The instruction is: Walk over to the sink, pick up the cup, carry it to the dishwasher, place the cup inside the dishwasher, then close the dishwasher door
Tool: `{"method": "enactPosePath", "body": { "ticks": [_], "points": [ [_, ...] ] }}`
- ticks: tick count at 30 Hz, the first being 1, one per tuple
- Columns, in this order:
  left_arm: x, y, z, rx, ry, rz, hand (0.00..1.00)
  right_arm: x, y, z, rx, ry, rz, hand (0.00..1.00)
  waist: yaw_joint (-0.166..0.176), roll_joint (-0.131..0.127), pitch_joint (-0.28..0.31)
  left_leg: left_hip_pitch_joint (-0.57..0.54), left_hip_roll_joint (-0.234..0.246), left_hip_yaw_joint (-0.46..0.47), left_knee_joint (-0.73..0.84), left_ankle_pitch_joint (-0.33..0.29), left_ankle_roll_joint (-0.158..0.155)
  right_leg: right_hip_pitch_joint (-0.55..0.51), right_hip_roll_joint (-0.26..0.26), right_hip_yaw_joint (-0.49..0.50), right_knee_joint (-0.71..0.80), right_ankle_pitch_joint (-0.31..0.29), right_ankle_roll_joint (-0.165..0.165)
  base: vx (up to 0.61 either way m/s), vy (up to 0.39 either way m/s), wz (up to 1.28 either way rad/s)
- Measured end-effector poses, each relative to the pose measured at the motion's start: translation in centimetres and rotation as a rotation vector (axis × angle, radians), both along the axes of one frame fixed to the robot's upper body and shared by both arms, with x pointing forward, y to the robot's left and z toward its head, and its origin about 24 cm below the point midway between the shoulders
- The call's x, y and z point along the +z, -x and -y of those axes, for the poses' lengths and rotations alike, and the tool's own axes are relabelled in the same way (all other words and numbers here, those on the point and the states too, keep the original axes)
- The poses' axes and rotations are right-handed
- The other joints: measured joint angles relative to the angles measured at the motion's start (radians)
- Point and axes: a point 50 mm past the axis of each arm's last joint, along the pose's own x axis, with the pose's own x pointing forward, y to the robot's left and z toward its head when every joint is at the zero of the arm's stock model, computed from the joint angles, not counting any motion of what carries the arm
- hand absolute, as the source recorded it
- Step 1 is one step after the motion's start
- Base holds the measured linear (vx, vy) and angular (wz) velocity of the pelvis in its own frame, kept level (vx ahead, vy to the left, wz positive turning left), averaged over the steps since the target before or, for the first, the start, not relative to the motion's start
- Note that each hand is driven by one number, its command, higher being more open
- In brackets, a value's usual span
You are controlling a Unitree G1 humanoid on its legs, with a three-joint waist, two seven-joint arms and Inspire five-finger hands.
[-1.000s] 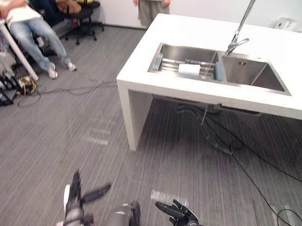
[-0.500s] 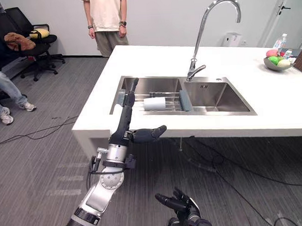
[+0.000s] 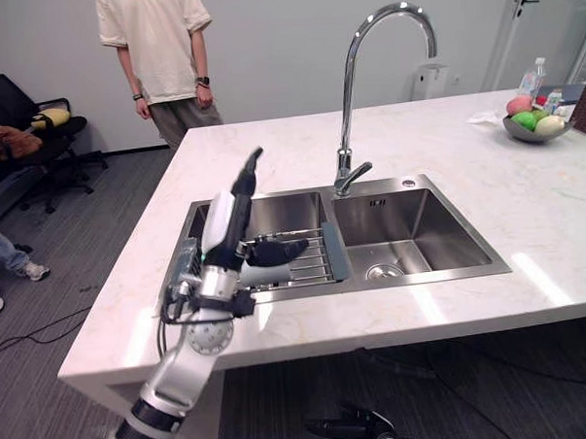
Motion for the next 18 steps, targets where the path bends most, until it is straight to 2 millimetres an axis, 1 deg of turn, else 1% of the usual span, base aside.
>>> {"method": "enactPosePath", "body": {
  "ticks": [2,3,5,8,10,14,18],
  "points": [
    [0.2,-0.4,-1.0,-0.004,-0.004,-0.023,1.00,-0.1,0.2,-0.5,0.001,-0.014,-0.009,1.00,-0.009,-0.010,-0.017,0.060,-0.043,0.014,-0.114,0.027,0.002,0.005,-0.028,0.007,-0.001,-0.004,0.006,0.24,0.106,0.01],
    [0.1,-0.5,-1.3,-0.031,0.009,-0.058,1.00,-0.2,0.4,-0.6,0.001,-0.019,-0.018,1.00,-0.010,-0.007,-0.026,0.081,-0.056,0.015,-0.157,0.037,0.002,0.010,-0.033,0.010,-0.001,-0.004,0.007,0.20,0.094,0.04],
    [0.0,-0.6,-1.3,-0.095,0.010,-0.110,1.00,-0.3,0.5,-0.7,0.006,-0.018,-0.030,1.00,-0.009,-0.009,-0.030,0.102,-0.063,0.007,-0.194,0.047,0.002,0.016,-0.033,0.016,0.008,-0.004,0.007,0.14,0.038,0.16],
    [-0.6,-0.8,-1.2,-0.199,-0.032,-0.203,1.00,-0.3,0.6,-0.8,0.016,-0.017,-0.041,1.00,-0.009,-0.009,-0.037,0.118,-0.061,-0.011,-0.210,0.052,0.001,0.022,-0.027,0.017,0.036,-0.004,0.007,0.12,-0.029,0.24],
    [-1.2,-0.8,-1.3,-0.284,-0.131,-0.276,1.00,-0.4,0.6,-0.7,0.024,-0.023,-0.058,1.00,-0.009,-0.007,-0.049,0.122,-0.053,-0.022,-0.210,0.053,0.000,0.018,-0.019,0.022,0.064,-0.004,0.007,0.07,-0.057,0.21],
    [-1.7,-1.4,-1.7,-0.358,-0.229,-0.367,1.00,-0.5,0.6,-0.7,0.034,-0.030,-0.070,1.00,-0.011,-0.008,-0.054,0.126,-0.042,-0.044,-0.211,0.059,-0.003,0.014,-0.007,0.030,0.092,-0.004,0.007,0.04,-0.071,0.13],
    [-1.8,-1.9,-2.5,-0.376,-0.267,-0.422,1.00,-0.5,0.4,-0.6,0.039,-0.028,-0.080,1.00,-0.014,-0.008,-0.054,0.126,-0.033,-0.044,-0.218,0.067,-0.010,0.005,0.004,0.052,0.092,-0.004,0.007,0.00,-0.064,-0.08]
  ]
}}
